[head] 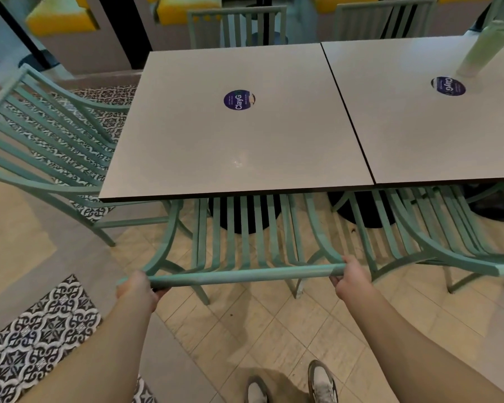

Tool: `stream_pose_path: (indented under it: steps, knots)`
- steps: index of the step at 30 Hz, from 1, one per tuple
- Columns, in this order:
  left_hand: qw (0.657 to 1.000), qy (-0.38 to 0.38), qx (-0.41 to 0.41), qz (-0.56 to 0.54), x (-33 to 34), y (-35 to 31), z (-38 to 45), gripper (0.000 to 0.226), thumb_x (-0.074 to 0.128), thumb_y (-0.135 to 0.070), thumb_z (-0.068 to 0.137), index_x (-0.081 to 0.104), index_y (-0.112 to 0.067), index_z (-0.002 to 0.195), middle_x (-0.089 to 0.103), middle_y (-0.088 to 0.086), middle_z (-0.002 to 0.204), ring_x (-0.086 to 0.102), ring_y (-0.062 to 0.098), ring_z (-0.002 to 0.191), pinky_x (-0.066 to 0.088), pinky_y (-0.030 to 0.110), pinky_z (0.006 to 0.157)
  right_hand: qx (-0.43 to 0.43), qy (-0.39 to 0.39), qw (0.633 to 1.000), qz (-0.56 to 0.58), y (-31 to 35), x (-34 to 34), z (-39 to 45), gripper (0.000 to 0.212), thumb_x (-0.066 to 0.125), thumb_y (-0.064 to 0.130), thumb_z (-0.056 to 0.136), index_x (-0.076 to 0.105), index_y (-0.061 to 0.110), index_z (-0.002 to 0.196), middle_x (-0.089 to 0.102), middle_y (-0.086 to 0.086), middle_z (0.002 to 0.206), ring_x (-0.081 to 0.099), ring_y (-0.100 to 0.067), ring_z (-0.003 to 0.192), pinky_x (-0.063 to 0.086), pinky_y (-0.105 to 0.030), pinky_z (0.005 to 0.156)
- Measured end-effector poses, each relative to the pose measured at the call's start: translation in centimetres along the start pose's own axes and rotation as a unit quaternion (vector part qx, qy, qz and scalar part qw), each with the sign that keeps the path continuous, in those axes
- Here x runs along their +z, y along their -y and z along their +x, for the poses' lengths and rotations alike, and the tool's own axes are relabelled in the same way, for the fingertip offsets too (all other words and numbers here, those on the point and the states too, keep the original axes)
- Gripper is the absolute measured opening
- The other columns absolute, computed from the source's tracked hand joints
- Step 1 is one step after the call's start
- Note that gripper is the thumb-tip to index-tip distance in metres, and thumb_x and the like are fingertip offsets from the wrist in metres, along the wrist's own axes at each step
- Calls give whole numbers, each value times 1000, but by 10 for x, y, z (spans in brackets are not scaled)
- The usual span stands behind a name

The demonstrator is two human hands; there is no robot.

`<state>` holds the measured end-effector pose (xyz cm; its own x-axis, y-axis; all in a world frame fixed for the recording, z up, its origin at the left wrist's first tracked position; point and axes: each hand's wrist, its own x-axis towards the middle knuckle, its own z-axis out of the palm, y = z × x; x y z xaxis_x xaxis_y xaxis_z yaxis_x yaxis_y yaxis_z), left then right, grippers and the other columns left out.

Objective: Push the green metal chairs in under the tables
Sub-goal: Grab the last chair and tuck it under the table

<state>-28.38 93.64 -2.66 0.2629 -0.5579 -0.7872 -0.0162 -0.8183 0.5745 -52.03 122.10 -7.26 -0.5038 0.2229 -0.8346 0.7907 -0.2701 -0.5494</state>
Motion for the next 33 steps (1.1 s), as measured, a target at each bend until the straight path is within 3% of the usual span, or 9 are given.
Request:
stream_pose_path:
  steps: [11, 19, 33]
  knots:
    - [1000, 5, 4, -2, -7, -2, 6, 46, 56, -15, 95, 41, -7, 138, 50, 20, 132, 58, 41, 112, 57, 53, 77, -14, 19, 999, -33, -5, -7, -2, 44, 64, 20, 89, 52, 4, 127, 59, -19, 117, 64, -30, 100, 58, -37, 83]
    - [1000, 8, 0, -14, -7, -1, 4, 45, 57, -12, 95, 42, -8, 137, 52, 19, 130, 58, 40, 113, 55, 54, 83, -17, 18, 999, -36, -6, -7, -1, 45, 64, 20, 90, 51, 4, 129, 59, -18, 119, 63, -30, 103, 57, -38, 86]
    - [1000, 19, -9, -12, -12, -2, -4, 40, 58, -17, 95, 46, -7, 132, 57, 19, 125, 62, 36, 109, 57, 50, 81, -31, 21, 999, -38, -8, -10, -7, 42, 65, 23, 89, 52, 6, 125, 60, -17, 118, 64, -28, 101, 57, -38, 86]
